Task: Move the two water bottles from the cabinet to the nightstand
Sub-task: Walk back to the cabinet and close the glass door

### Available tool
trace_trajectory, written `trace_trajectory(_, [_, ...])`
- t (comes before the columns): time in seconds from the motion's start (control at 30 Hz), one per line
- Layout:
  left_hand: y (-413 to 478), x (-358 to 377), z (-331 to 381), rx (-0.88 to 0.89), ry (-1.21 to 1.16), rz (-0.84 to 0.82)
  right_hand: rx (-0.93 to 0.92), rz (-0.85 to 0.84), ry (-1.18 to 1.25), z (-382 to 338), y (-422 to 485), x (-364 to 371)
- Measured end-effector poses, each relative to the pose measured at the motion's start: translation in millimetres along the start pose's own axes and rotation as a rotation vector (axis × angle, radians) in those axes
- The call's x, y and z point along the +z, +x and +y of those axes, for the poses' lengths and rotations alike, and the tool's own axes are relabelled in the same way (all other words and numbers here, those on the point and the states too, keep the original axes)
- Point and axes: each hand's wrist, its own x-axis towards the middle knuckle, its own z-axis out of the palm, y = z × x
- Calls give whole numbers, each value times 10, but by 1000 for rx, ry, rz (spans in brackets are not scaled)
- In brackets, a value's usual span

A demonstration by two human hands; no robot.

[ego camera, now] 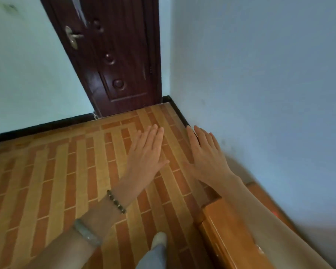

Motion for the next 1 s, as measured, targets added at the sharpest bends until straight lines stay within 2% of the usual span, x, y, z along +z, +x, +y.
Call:
trace_trajectory(0.17, [-267,-79,-489,-235,71,-43,-177,-19,-11,-501,410,192])
trace_trajectory(0.33, [-487,-108,-1011,-405,32,-19,-322,-6,66,-1074,792,289])
trace_trajectory(0.43, [-550,-119,-1393,-509,99,-10,-419,-29,70,-1406,1067,401])
trace_trajectory(0.67, [-571,-100,-2511,-587,210,-28,-539,-50,96,-2297,1854,687])
trace_trajectory(1.0, [-471,48,-4126,-666,207,-34,-649,-34,119,-3575,3056,1123])
